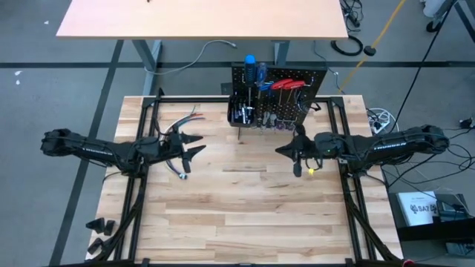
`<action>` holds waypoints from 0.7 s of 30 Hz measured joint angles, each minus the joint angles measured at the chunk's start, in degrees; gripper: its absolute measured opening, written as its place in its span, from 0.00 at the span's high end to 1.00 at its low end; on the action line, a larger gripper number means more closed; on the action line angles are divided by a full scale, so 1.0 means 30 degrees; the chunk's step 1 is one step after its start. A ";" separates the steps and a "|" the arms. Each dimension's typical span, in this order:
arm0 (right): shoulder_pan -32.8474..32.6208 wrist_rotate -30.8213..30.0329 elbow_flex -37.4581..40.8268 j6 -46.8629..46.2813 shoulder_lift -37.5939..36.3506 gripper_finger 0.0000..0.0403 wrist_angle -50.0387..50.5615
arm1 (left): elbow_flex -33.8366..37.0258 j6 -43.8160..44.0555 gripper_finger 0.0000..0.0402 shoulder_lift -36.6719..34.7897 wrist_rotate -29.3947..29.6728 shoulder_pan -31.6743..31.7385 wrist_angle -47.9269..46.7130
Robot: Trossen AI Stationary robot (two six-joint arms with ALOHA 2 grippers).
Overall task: Hang tools onto peg board
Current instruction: Return to Home Position
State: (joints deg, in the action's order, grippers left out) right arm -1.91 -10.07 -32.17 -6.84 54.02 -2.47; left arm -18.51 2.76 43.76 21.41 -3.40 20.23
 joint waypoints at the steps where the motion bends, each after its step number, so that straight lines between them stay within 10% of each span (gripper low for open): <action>1: 0.0007 -0.0006 0.0380 -0.0127 -0.0399 1.00 -0.0188 | 0.0191 0.0049 0.55 -0.0173 0.0000 0.0000 -0.0045; 21: 0.0007 0.0473 0.6716 -0.1585 -0.7956 1.00 -0.2117 | 0.3090 0.0499 0.55 -0.3030 -0.0058 0.0000 0.0646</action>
State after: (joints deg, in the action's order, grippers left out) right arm -1.89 -8.65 -12.03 -11.60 30.15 -8.82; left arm -9.24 4.25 34.67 21.23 -3.40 22.17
